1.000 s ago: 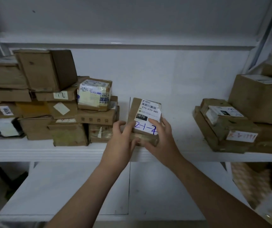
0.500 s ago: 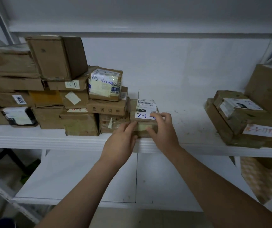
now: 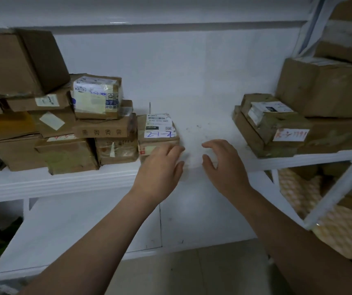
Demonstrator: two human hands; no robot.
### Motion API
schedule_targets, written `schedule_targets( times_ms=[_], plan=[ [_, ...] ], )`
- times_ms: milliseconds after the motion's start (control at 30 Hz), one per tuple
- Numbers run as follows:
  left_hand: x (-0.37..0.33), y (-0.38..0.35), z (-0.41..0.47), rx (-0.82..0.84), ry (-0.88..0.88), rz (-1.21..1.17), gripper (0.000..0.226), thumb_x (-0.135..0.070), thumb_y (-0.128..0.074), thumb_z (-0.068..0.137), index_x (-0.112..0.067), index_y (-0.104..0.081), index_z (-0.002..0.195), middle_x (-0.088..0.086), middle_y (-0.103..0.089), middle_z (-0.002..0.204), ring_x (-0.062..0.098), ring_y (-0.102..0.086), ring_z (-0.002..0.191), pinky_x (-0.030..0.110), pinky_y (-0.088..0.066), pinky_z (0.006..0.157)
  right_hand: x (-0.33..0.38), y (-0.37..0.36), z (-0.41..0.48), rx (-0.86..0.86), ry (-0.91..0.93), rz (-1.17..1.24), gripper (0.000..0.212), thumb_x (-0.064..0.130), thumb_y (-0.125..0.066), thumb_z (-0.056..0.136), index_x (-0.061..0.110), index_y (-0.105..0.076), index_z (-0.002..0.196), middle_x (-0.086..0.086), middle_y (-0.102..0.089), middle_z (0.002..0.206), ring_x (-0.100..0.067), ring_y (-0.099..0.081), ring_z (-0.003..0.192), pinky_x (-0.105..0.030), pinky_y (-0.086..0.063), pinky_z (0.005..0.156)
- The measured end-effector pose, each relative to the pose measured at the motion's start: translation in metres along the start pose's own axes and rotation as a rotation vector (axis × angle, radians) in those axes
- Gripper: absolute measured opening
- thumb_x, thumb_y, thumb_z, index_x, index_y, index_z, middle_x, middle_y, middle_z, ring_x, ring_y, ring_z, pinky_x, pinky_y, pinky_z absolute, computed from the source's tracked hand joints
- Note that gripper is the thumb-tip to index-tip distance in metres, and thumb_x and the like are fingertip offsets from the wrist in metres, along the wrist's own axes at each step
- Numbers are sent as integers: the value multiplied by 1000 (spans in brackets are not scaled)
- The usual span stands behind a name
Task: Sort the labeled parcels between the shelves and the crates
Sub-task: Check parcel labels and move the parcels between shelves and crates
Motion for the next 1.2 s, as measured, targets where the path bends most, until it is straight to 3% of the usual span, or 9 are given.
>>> schedule_targets(
  times_ms=[233, 367, 500, 567, 667, 800, 967, 1100, 1200],
  plan=[
    [-117, -55, 44, 29, -191, -35, 46, -22, -60, 90, -12, -50, 133, 13, -45, 139, 33, -45, 123, 42, -42, 95, -81, 105, -30, -151, -133, -99, 16, 7, -62, 85, 9, -67, 100, -5, -60, 102, -20, -58, 93, -31, -50, 75],
    [-180, -74, 81, -27, -319, 60, 69, -23, -77, 74, -4, -49, 134, 23, -49, 135, 40, -48, 122, 47, -43, 97, -136, 156, -36, -183, -276, -92, 15, 9, -60, 87, 13, -66, 101, -4, -59, 105, -17, -56, 94, -33, -50, 78],
    [-204, -107, 115, -15, -367, 319, 78, -28, -58, 89, -10, -14, 151, 16, -20, 155, 34, -18, 143, 45, -14, 115, -171, 175, -29, -150, -400, 17, 19, 13, -59, 90, 17, -62, 107, 2, -61, 102, -7, -53, 87, -17, -42, 74],
    [-204, -120, 126, -1, -357, 410, 75, -24, -51, 92, -11, -7, 151, 14, -17, 156, 31, -15, 144, 44, -13, 116, -186, 175, -24, -127, -490, 113, 21, 15, -59, 89, 20, -58, 110, 8, -59, 97, -4, -54, 82, -11, -38, 66],
    [-205, -125, 133, 27, -349, 423, 71, -20, -59, 87, -9, -22, 147, 14, -33, 148, 31, -30, 136, 42, -27, 110, -199, 167, -19, -104, -602, 307, 23, 16, -59, 89, 22, -53, 110, 7, -59, 93, -7, -57, 83, -21, -48, 72],
    [-204, -110, 131, -32, -319, 327, 63, -11, -75, 72, -3, -49, 129, 18, -55, 127, 36, -50, 119, 44, -47, 90, -206, 154, -13, -51, -660, 449, 29, 23, -59, 91, 20, -51, 119, 4, -59, 97, -14, -60, 91, -38, -53, 87],
    [-201, -87, 116, -163, -356, 276, 61, -7, -82, 61, 3, -59, 117, 22, -63, 111, 40, -60, 102, 45, -54, 78, -209, 141, -5, -51, -689, 592, 19, 39, -57, 92, 23, -56, 103, 3, -64, 99, -12, -64, 89, -34, -56, 82],
    [-195, -65, 93, -314, -424, 263, 61, -3, -82, 57, 6, -61, 114, 24, -63, 110, 41, -59, 99, 45, -52, 87, -192, 126, 6, 11, -666, 831, 29, 44, -53, 94, 18, -64, 100, -2, -74, 89, -15, -72, 82, -24, -56, 63],
    [-182, -56, 68, -378, -476, 199, 58, 2, -75, 68, 1, -51, 121, 25, -59, 117, 39, -51, 111, 44, -45, 98, -172, 115, 20, 60, -616, 943, 25, 38, -58, 93, 16, -68, 97, -2, -75, 88, -17, -72, 80, -25, -55, 59]
  ],
)
Point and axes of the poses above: each hand's wrist, its own z-axis towards the middle knuckle, its own y-axis out of the back of the hand, x = y × z, the point moved 10 cm from there along z, towards the middle knuckle
